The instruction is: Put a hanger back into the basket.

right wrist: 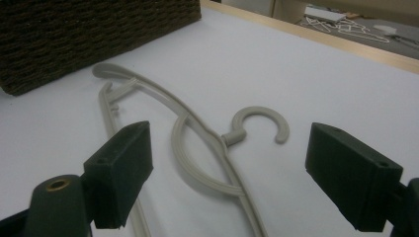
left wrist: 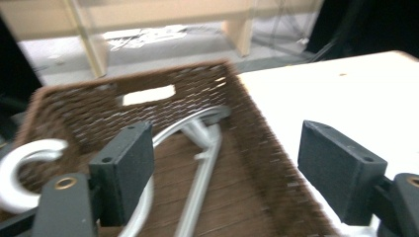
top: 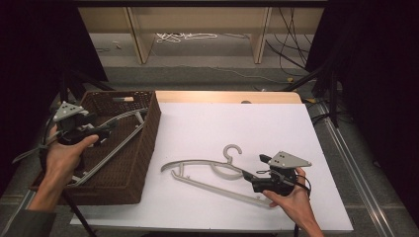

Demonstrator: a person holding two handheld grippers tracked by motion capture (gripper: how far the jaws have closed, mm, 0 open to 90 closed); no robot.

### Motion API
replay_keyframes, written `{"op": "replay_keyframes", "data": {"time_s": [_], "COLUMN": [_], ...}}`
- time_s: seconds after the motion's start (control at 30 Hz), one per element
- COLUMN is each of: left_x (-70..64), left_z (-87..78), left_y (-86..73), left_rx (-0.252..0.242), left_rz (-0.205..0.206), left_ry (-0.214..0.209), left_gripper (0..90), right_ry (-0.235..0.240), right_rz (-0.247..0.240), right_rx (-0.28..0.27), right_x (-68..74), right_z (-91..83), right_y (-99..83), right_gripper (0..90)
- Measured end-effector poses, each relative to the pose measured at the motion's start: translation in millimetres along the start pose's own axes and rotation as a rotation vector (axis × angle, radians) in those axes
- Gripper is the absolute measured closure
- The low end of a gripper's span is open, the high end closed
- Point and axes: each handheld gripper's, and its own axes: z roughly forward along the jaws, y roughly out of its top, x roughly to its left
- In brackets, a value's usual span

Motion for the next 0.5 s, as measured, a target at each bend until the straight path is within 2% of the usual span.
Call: {"op": "replay_keyframes", "data": {"time_s": [0.17, 0.4, 0.5], "left_x": [-27.4, -52.9, -60.8], "left_z": [-4.7, -9.9, -9.5], "left_y": [-4.6, -6.7, -10.6], "left_rx": [-0.032, -0.073, -0.084], "left_rz": [-0.002, 0.007, 0.012], "left_ry": [-0.083, -0.132, -0.158], "left_gripper": [19.4, 19.0, 18.7], "right_ry": [0.002, 0.014, 0.009], "right_rz": [-0.001, 0.003, 0.001], "right_rx": [-0.001, -0.024, -0.006], "right_x": [0.2, 0.5, 0.8], "right_z": [0.0, 3.3, 2.1], "right_y": [0.2, 0.3, 0.9], "right_gripper": [19.1, 19.1, 19.0]}}
